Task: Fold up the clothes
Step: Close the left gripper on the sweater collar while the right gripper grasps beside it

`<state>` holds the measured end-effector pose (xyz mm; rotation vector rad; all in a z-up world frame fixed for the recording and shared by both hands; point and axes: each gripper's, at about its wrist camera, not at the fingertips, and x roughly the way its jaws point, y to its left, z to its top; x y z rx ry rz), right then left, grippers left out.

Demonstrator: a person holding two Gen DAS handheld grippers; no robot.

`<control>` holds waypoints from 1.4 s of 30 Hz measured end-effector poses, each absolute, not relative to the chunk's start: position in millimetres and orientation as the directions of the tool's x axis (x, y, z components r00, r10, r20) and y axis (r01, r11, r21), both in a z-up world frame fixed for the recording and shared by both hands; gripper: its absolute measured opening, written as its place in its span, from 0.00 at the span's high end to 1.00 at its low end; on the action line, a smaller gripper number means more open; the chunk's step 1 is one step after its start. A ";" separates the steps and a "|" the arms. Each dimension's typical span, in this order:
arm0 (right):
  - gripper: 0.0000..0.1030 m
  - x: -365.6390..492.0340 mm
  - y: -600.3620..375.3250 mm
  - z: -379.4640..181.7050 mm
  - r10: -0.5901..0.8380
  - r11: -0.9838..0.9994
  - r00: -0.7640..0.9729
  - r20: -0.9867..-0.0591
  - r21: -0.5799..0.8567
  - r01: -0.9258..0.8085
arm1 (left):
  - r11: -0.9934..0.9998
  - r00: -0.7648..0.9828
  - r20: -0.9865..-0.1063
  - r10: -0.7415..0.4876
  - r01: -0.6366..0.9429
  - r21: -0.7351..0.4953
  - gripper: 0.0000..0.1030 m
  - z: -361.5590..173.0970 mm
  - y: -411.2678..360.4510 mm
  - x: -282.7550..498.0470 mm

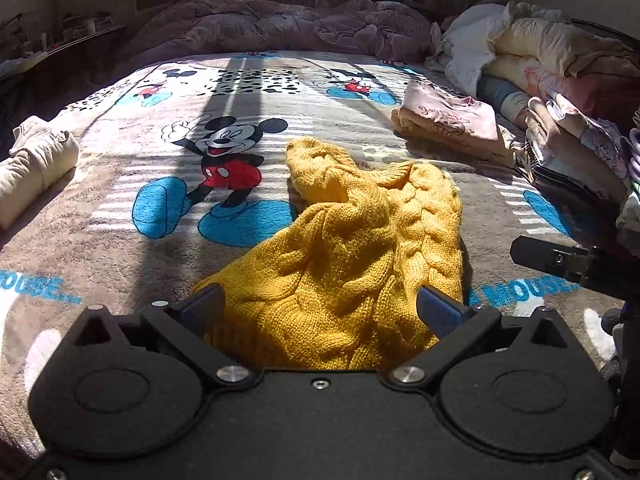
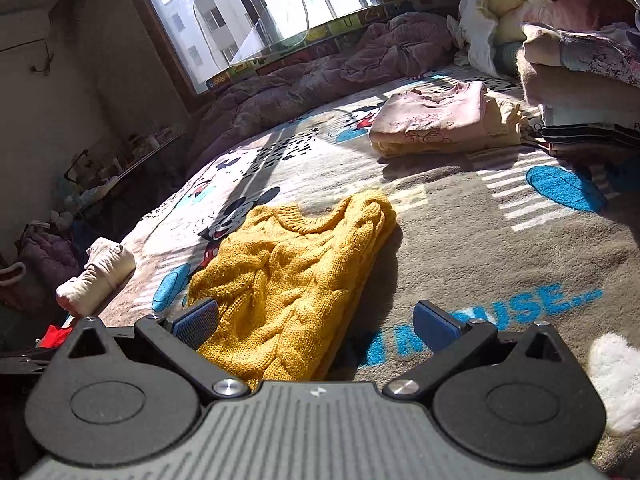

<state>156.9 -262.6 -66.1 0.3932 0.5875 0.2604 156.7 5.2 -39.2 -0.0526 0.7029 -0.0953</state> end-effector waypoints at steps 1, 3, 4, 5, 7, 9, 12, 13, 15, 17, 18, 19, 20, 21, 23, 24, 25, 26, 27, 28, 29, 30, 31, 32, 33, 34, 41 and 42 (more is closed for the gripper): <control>0.01 165.7 -263.1 -68.6 0.346 0.895 0.803 -0.485 0.428 -0.126 | 0.994 0.759 -0.641 -0.109 0.074 -0.081 0.00 -38.8 6.7 165.0; 0.01 183.3 -264.9 -73.7 0.350 0.892 0.802 -0.485 0.434 -0.126 | 0.993 0.744 -0.658 -0.114 0.081 -0.081 0.00 -38.3 8.7 183.3; 0.01 192.2 -267.7 -76.4 0.361 0.882 0.799 -0.481 0.454 -0.125 | 0.993 0.735 -0.667 -0.117 0.084 -0.081 0.00 -38.0 9.7 192.3; 0.01 201.2 -271.2 -79.0 0.375 0.870 0.796 -0.475 0.478 -0.125 | 0.992 0.726 -0.677 -0.122 0.086 -0.087 0.00 -37.9 11.3 202.4; 0.01 220.7 -277.1 -84.2 0.382 0.856 0.791 -0.478 0.506 -0.107 | 0.990 0.712 -0.689 -0.138 0.089 -0.107 0.00 -37.4 15.4 221.5; 0.01 239.7 -281.5 -87.7 0.357 0.859 0.796 -0.489 0.506 -0.074 | 0.988 0.719 -0.678 -0.155 0.099 -0.121 0.00 -34.7 17.4 239.8; 0.01 268.8 -290.1 -93.7 0.307 0.865 0.809 -0.501 0.501 -0.018 | 0.988 0.710 -0.686 -0.157 0.122 -0.099 0.01 -32.6 15.1 270.7; 0.01 278.3 -292.6 -97.4 0.320 0.856 0.802 -0.505 0.517 -0.016 | 0.987 0.705 -0.691 -0.158 0.131 -0.092 0.01 -32.1 14.0 281.7; 0.01 300.2 -295.8 -106.6 0.357 0.833 0.787 -0.503 0.553 -0.025 | 0.984 0.693 -0.701 -0.171 0.150 -0.092 0.01 -32.7 12.8 300.8; 0.01 314.6 -295.7 -115.2 0.375 0.822 0.780 -0.502 0.569 -0.028 | 0.983 0.676 -0.716 -0.175 0.158 -0.091 0.03 -35.9 12.2 324.6; 0.01 318.8 -294.6 -120.4 0.380 0.818 0.780 -0.497 0.574 -0.033 | 0.984 0.669 -0.724 -0.170 0.158 -0.086 0.05 -38.4 11.6 336.2; 0.01 321.1 -293.4 -125.5 0.387 0.816 0.780 -0.492 0.577 -0.041 | 0.983 0.663 -0.729 -0.169 0.162 -0.081 0.05 -40.8 10.9 345.6; 0.01 323.7 -292.3 -131.1 0.395 0.809 0.776 -0.491 0.586 -0.042 | 0.983 0.655 -0.736 -0.169 0.166 -0.078 0.06 -43.5 10.4 354.6; 0.01 326.6 -291.3 -137.0 0.406 0.799 0.769 -0.494 0.600 -0.036 | 0.983 0.646 -0.744 -0.170 0.168 -0.078 0.08 -46.5 9.9 363.2; 0.02 331.2 -289.9 -144.0 0.432 0.781 0.759 -0.486 0.623 -0.045 | 0.980 0.626 -0.758 -0.186 0.178 -0.094 0.13 -51.9 9.7 378.9; 0.05 332.7 -288.9 -143.5 0.446 0.776 0.759 -0.474 0.627 -0.065 | 0.978 0.615 -0.764 -0.195 0.180 -0.105 0.17 -54.5 9.9 387.0; 0.12 334.2 -287.8 -143.0 0.460 0.771 0.759 -0.461 0.631 -0.084 | 0.977 0.605 -0.770 -0.202 0.182 -0.114 0.18 -56.9 9.9 394.4; 0.15 335.7 -287.6 -142.5 0.467 0.769 0.759 -0.453 0.632 -0.096 | 0.975 0.595 -0.776 -0.209 0.183 -0.123 0.21 -59.4 10.0 401.9; 0.20 337.2 -288.0 -142.1 0.468 0.771 0.761 -0.449 0.629 -0.103 | 0.975 0.586 -0.783 -0.210 0.184 -0.124 0.25 -61.9 9.8 408.4; 0.25 339.3 -289.2 -142.4 0.470 0.769 0.763 -0.444 0.630 -0.107 | 0.976 0.578 -0.790 -0.205 0.183 -0.119 0.29 -64.6 9.4 414.1; 0.28 342.2 -291.1 -143.5 0.474 0.764 0.764 -0.437 0.636 -0.110 | 0.976 0.568 -0.799 -0.200 0.184 -0.114 0.35 -68.2 8.9 420.8; 0.32 345.7 -292.3 -144.6 0.476 0.760 0.765 -0.434 0.641 -0.109 | 0.976 0.555 -0.807 -0.201 0.186 -0.114 0.40 -72.1 9.0 426.8; 0.32 349.8 -293.1 -145.7 0.477 0.755 0.764 -0.434 0.647 -0.104 | 0.975 0.543 -0.814 -0.206 0.188 -0.122 0.41 -75.6 9.6 431.3; 0.32 353.6 -293.0 -146.6 0.476 0.754 0.765 -0.434 0.649 -0.101 | 0.974 0.531 -0.821 -0.211 0.187 -0.129 0.44 -79.0 10.3 435.3; 0.32 357.1 -292.1 -147.4 0.473 0.755 0.766 -0.436 0.649 -0.097 | 0.973 0.518 -0.828 -0.215 0.185 -0.137 0.44 -82.3 11.1 438.9; 0.32 360.5 -290.9 -148.8 0.470 0.756 0.764 -0.442 0.648 -0.090 | 0.972 0.509 -0.832 -0.219 0.185 -0.143 0.44 -84.6 11.6 441.3; 0.34 365.1 -277.0 -151.4 0.490 0.775 0.721 -0.490 0.623 -0.104 | 0.955 0.494 -0.820 -0.288 0.204 -0.213 0.69 -87.0 15.6 443.6; 0.47 363.6 -275.4 -150.6 0.501 0.773 0.718 -0.483 0.623 -0.120 | 0.950 0.509 -0.804 -0.308 0.216 -0.227 0.80 -82.2 16.7 438.7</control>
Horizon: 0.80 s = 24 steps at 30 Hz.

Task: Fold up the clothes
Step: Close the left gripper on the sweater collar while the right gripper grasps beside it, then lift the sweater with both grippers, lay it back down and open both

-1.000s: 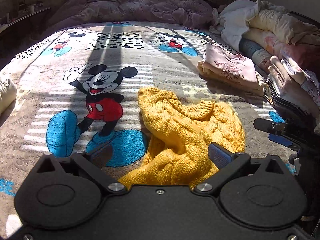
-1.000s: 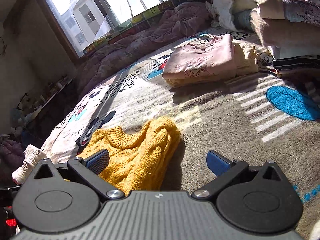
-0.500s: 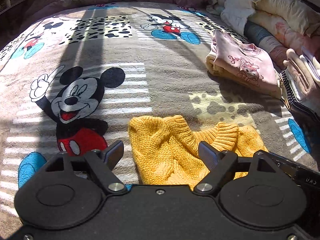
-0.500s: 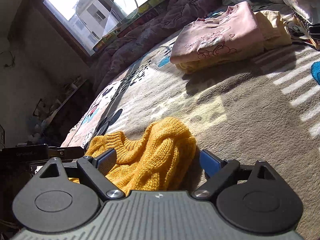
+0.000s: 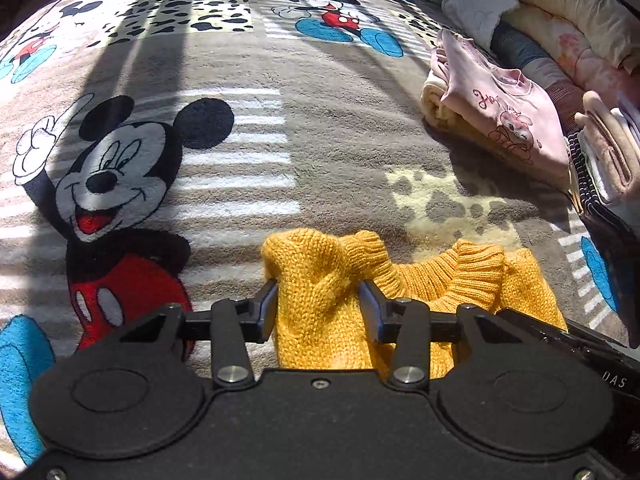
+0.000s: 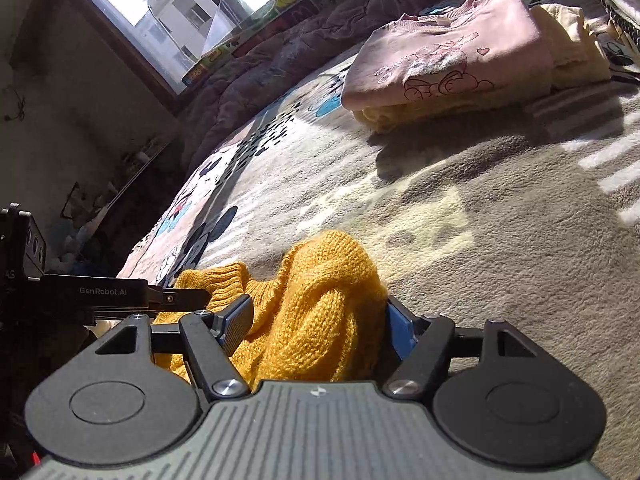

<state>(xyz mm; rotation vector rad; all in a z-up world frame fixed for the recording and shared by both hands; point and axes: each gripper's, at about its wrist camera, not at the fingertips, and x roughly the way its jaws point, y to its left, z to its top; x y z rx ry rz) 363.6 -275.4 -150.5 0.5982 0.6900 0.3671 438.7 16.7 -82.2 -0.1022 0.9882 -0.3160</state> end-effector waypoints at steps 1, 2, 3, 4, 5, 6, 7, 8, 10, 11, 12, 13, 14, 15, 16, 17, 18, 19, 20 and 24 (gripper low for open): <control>0.60 361.9 -274.3 -149.3 0.509 0.771 0.718 -0.475 0.622 -0.135 | 0.945 0.523 -0.789 -0.321 0.228 -0.234 0.83 -77.2 17.4 433.7; 0.62 360.4 -274.0 -148.0 0.516 0.768 0.718 -0.466 0.623 -0.147 | 0.939 0.539 -0.771 -0.339 0.245 -0.242 0.85 -69.7 17.9 426.2; 0.64 358.7 -275.2 -145.8 0.529 0.756 0.720 -0.448 0.635 -0.160 | 0.932 0.555 -0.751 -0.358 0.264 -0.249 0.86 -60.9 18.4 417.4; 0.65 356.7 -277.2 -143.4 0.551 0.733 0.721 -0.421 0.657 -0.177 | 0.926 0.568 -0.733 -0.374 0.280 -0.255 0.87 -53.2 19.0 409.5; 0.66 354.3 -279.9 -140.8 0.579 0.699 0.721 -0.381 0.687 -0.199 | 0.919 0.585 -0.711 -0.391 0.297 -0.261 0.87 -42.7 19.6 399.4; 0.67 351.5 -281.8 -137.9 0.604 0.667 0.720 -0.342 0.711 -0.222 | 0.913 0.601 -0.689 -0.405 0.310 -0.266 0.88 -31.6 20.5 389.2; 0.68 348.5 -281.9 -134.3 0.621 0.644 0.718 -0.313 0.726 -0.241 | 0.909 0.615 -0.670 -0.415 0.318 -0.271 0.88 -22.0 21.5 380.6; 0.68 345.3 -281.5 -130.2 0.634 0.627 0.717 -0.290 0.736 -0.257 | 0.904 0.629 -0.651 -0.425 0.326 -0.276 0.88 -12.4 22.6 371.9; 0.69 338.2 -280.4 -121.7 0.649 0.601 0.717 -0.253 0.749 -0.280 | 0.895 0.665 -0.600 -0.446 0.340 -0.289 0.88 10.8 27.0 351.1; 0.69 333.3 -279.8 -115.6 0.659 0.584 0.716 -0.230 0.757 -0.294 | 0.892 0.678 -0.580 -0.452 0.344 -0.293 0.88 19.4 29.4 343.1; 0.70 328.3 -279.9 -109.6 0.668 0.563 0.715 -0.204 0.767 -0.307 | 0.889 0.693 -0.557 -0.457 0.347 -0.298 0.89 28.3 32.0 334.7; 0.70 322.3 -280.9 -103.2 0.678 0.538 0.714 -0.175 0.779 -0.321 | 0.885 0.708 -0.532 -0.465 0.353 -0.303 0.89 38.4 35.2 325.5; 0.70 316.5 -281.8 -97.5 0.687 0.517 0.712 -0.149 0.788 -0.334 | 0.880 0.721 -0.506 -0.473 0.360 -0.308 0.89 48.0 39.3 316.6; 0.70 309.3 -283.1 -90.7 0.696 0.494 0.708 -0.121 0.796 -0.350 | 0.878 0.730 -0.490 -0.476 0.364 -0.311 0.89 54.9 42.6 310.4; 0.70 301.0 -284.7 -83.3 0.703 0.473 0.705 -0.095 0.803 -0.364 | 0.876 0.738 -0.476 -0.479 0.368 -0.312 0.89 61.0 45.5 305.4; 0.70 294.2 -285.5 -76.5 0.705 0.460 0.705 -0.077 0.807 -0.371 | 0.872 0.745 -0.459 -0.485 0.375 -0.314 0.89 68.0 49.1 299.9; 0.70 289.2 -285.2 -69.0 0.707 0.450 0.705 -0.063 0.808 -0.380 | 0.871 0.751 -0.447 -0.486 0.377 -0.314 0.89 73.4 51.8 296.4; 0.70 287.0 -284.0 -60.9 0.710 0.445 0.702 -0.053 0.806 -0.389 | 0.872 0.756 -0.440 -0.484 0.376 -0.313 0.89 77.5 53.7 294.6; 0.70 286.3 -282.4 -52.5 0.713 0.444 0.700 -0.047 0.802 -0.399 | 0.872 0.762 -0.432 -0.482 0.373 -0.317 0.89 81.7 56.5 293.8; 0.71 289.7 -275.8 -19.9 0.720 0.439 0.693 -0.026 0.791 -0.426 | 0.871 0.789 -0.391 -0.474 0.355 -0.339 0.89 99.8 67.5 299.1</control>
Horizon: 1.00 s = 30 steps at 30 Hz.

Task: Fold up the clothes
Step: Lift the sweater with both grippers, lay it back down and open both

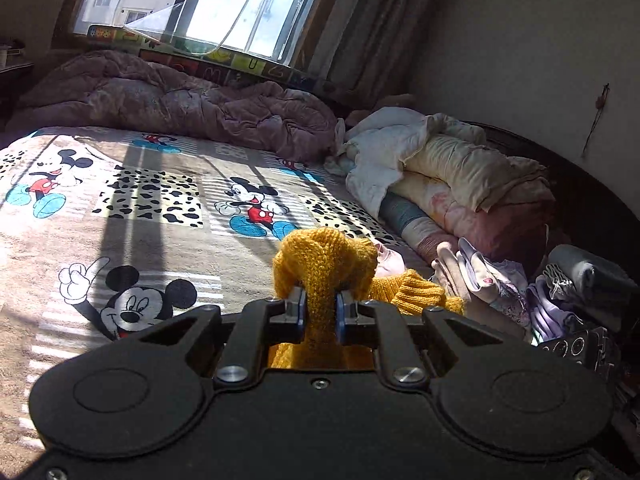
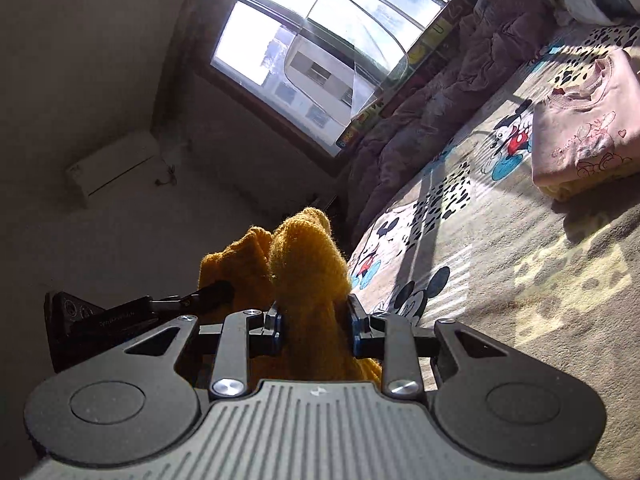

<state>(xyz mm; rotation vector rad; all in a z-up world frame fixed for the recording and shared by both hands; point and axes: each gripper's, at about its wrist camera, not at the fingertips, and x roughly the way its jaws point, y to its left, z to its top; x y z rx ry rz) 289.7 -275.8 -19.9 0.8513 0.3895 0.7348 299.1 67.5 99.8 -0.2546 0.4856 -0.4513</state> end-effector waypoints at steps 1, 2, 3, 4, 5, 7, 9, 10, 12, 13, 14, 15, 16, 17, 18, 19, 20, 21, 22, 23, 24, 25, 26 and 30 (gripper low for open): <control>0.71 293.9 -274.2 -11.4 0.720 0.442 0.694 -0.026 0.788 -0.429 | 0.873 0.800 -0.376 -0.467 0.348 -0.342 0.89 106.4 69.6 302.9; 0.71 299.7 -272.5 -2.2 0.720 0.442 0.694 -0.023 0.786 -0.433 | 0.872 0.810 -0.360 -0.463 0.343 -0.349 0.89 112.9 71.8 306.7; 0.71 305.6 -271.3 5.6 0.721 0.438 0.693 -0.017 0.786 -0.436 | 0.871 0.818 -0.344 -0.461 0.341 -0.355 0.89 118.5 73.4 310.6; 0.71 313.4 -270.7 14.7 0.722 0.432 0.692 -0.010 0.788 -0.438 | 0.870 0.826 -0.328 -0.457 0.340 -0.357 0.89 123.6 74.5 314.7; 0.71 321.5 -270.3 24.0 0.722 0.427 0.692 -0.005 0.790 -0.440 | 0.870 0.837 -0.308 -0.452 0.337 -0.360 0.89 130.2 76.1 320.0; 0.71 339.4 -269.4 43.5 0.715 0.436 0.699 -0.006 0.785 -0.440 | 0.862 0.858 -0.248 -0.451 0.346 -0.371 0.89 142.8 79.9 329.2; 0.71 355.7 -269.2 63.2 0.701 0.450 0.713 0.000 0.775 -0.443 | 0.848 0.881 -0.148 -0.449 0.368 -0.380 0.89 157.7 87.2 335.8; 0.72 361.2 -269.5 72.9 0.692 0.456 0.721 0.013 0.767 -0.452 | 0.837 0.884 -0.116 -0.452 0.376 -0.399 0.89 161.9 90.8 338.5; 0.72 370.9 -269.7 95.2 0.668 0.480 0.743 0.046 0.735 -0.478 | 0.816 0.885 -0.047 -0.464 0.406 -0.412 0.89 166.0 96.3 339.8; 0.72 374.4 -269.2 103.7 0.655 0.499 0.753 0.057 0.716 -0.489 | 0.819 0.887 -0.036 -0.460 0.408 -0.404 0.89 164.9 97.0 338.4; 0.72 376.9 -268.8 108.8 0.649 0.510 0.758 0.067 0.701 -0.499 | 0.819 0.886 -0.035 -0.461 0.411 -0.400 0.89 161.6 97.7 336.8; 0.72 378.3 -268.2 109.8 0.646 0.518 0.760 0.071 0.690 -0.505 | 0.823 0.884 -0.055 -0.464 0.407 -0.397 0.89 151.7 98.1 333.5; 0.72 378.0 -266.4 106.9 0.646 0.534 0.761 0.059 0.677 -0.506 | 0.830 0.883 -0.085 -0.462 0.397 -0.392 0.89 137.8 98.3 329.1; 0.72 376.0 -263.8 100.6 0.646 0.557 0.763 0.039 0.658 -0.506 | 0.837 0.880 -0.115 -0.460 0.387 -0.387 0.89 123.8 98.5 324.7; 0.72 372.2 -261.3 90.4 0.646 0.580 0.763 0.015 0.640 -0.504 | 0.842 0.875 -0.155 -0.459 0.372 -0.391 0.89 106.7 99.1 319.6; 0.72 365.2 -259.4 74.2 0.646 0.596 0.763 -0.016 0.635 -0.491 | 0.844 0.867 -0.194 -0.459 0.357 -0.401 0.89 89.1 100.0 313.8; 0.72 356.0 -257.8 54.2 0.645 0.607 0.762 -0.051 0.641 -0.471 | 0.847 0.858 -0.232 -0.458 0.341 -0.408 0.89 69.5 99.5 304.6; 0.72 346.8 -256.3 34.2 0.644 0.617 0.760 -0.086 0.646 -0.450 | 0.852 0.846 -0.277 -0.455 0.323 -0.412 0.89 46.4 97.9 292.5; 0.72 335.2 -255.1 12.5 0.643 0.623 0.756 -0.121 0.657 -0.425 | 0.856 0.834 -0.317 -0.452 0.306 -0.416 0.89 26.8 95.6 280.3; 0.72 321.0 -253.7 -9.2 0.642 0.628 0.751 -0.155 0.669 -0.398 | 0.860 0.821 -0.353 -0.449 0.291 -0.418 0.89 10.3 92.8 268.2; 0.72 306.6 -252.0 -29.5 0.638 0.636 0.746 -0.188 0.675 -0.373 | 0.864 0.810 -0.382 -0.445 0.277 -0.421 0.89 -4.6 90.4 256.9; 0.72 292.2 -250.2 -49.7 0.635 0.644 0.740 -0.222 0.681 -0.349 | 0.865 0.803 -0.399 -0.443 0.266 -0.426 0.89 -16.5 88.5 245.9; 0.72 278.6 -248.6 -67.0 0.631 0.652 0.735 -0.247 0.683 -0.330 | 0.863 0.798 -0.406 -0.444 0.260 -0.433 0.89 -25.3 87.0 234.5; 0.72 230.4 -244.0 -101.2 0.627 0.661 0.726 -0.281 0.686 -0.305 | 0.863 0.792 -0.418 -0.444 0.252 -0.438 0.89 -46.5 80.5 192.1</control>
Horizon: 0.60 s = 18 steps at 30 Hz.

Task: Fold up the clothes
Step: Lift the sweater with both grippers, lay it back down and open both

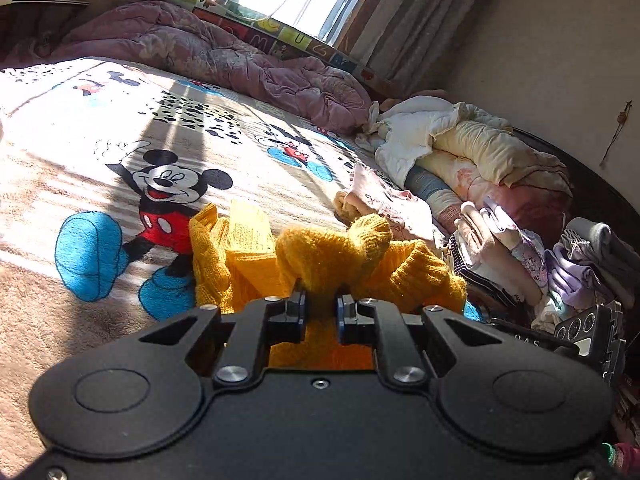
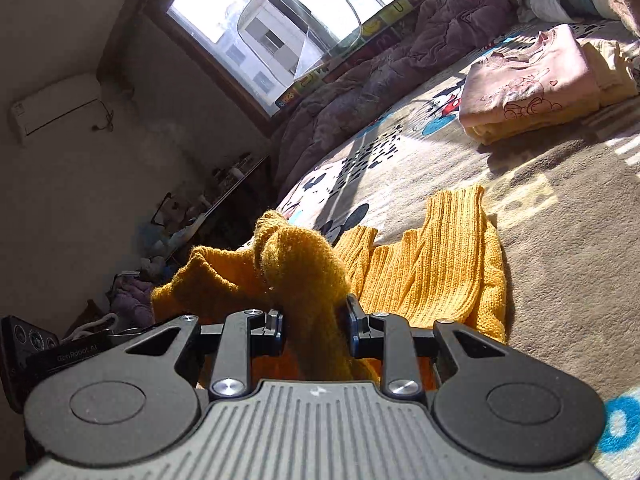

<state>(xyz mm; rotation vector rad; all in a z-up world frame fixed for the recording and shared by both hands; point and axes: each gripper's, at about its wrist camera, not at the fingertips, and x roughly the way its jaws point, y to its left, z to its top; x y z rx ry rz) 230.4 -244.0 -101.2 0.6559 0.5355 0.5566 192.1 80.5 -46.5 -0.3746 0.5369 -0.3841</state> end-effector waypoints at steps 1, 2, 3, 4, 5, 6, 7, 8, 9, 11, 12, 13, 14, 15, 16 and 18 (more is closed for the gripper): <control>0.71 219.9 -243.2 -104.6 0.627 0.664 0.725 -0.287 0.684 -0.303 | 0.864 0.791 -0.421 -0.443 0.252 -0.436 0.89 -50.7 78.5 182.0; 0.71 212.0 -242.3 -105.7 0.628 0.666 0.722 -0.292 0.682 -0.304 | 0.866 0.789 -0.426 -0.442 0.252 -0.431 0.89 -54.3 76.4 173.3; 0.71 204.5 -241.0 -105.6 0.631 0.670 0.716 -0.298 0.675 -0.309 | 0.869 0.786 -0.434 -0.441 0.254 -0.424 0.89 -57.6 74.1 165.9; 0.71 197.4 -239.3 -105.1 0.631 0.679 0.712 -0.306 0.663 -0.317 | 0.872 0.782 -0.441 -0.440 0.255 -0.417 0.89 -60.8 71.8 158.6; 0.71 189.8 -237.7 -104.7 0.631 0.687 0.709 -0.315 0.651 -0.322 | 0.875 0.779 -0.448 -0.439 0.258 -0.409 0.89 -65.4 70.4 151.1; 0.69 181.1 -236.1 -104.3 0.631 0.694 0.705 -0.324 0.642 -0.327 | 0.876 0.775 -0.453 -0.440 0.261 -0.405 0.89 -70.2 69.7 144.6; 0.68 173.1 -235.0 -104.9 0.633 0.698 0.699 -0.333 0.636 -0.329 | 0.876 0.772 -0.457 -0.442 0.262 -0.404 0.89 -73.5 69.2 138.9; 0.68 165.5 -234.2 -106.4 0.632 0.702 0.695 -0.343 0.634 -0.325 | 0.878 0.770 -0.462 -0.440 0.260 -0.403 0.88 -76.4 68.8 133.2; 0.67 157.6 -233.3 -107.8 0.629 0.707 0.691 -0.355 0.631 -0.319 | 0.880 0.769 -0.467 -0.436 0.256 -0.401 0.88 -79.6 68.4 127.5; 0.65 142.7 -233.5 -111.0 0.626 0.714 0.684 -0.374 0.627 -0.311 | 0.883 0.766 -0.475 -0.432 0.253 -0.395 0.88 -84.6 68.1 118.4; 0.62 135.8 -233.6 -112.2 0.622 0.721 0.681 -0.387 0.622 -0.304 | 0.886 0.764 -0.482 -0.430 0.255 -0.387 0.88 -86.8 67.8 113.4; 0.61 128.5 -233.8 -113.4 0.619 0.727 0.676 -0.399 0.618 -0.300 | 0.890 0.760 -0.490 -0.428 0.260 -0.374 0.88 -88.8 67.3 107.6; 0.61 121.3 -234.5 -114.2 0.618 0.731 0.672 -0.408 0.614 -0.299 | 0.894 0.756 -0.498 -0.425 0.265 -0.361 0.88 -90.9 66.8 101.8; 0.58 114.2 -236.0 -114.8 0.617 0.734 0.668 -0.416 0.610 -0.299 | 0.898 0.752 -0.506 -0.422 0.270 -0.348 0.87 -93.0 66.4 96.1; 0.54 106.6 -237.9 -115.4 0.618 0.736 0.663 -0.423 0.607 -0.298 | 0.900 0.745 -0.516 -0.423 0.277 -0.338 0.86 -94.6 66.7 90.9; 0.50 93.4 -243.7 -115.4 0.622 0.733 0.658 -0.423 0.610 -0.300 | 0.897 0.729 -0.530 -0.432 0.285 -0.339 0.82 -96.0 72.2 80.1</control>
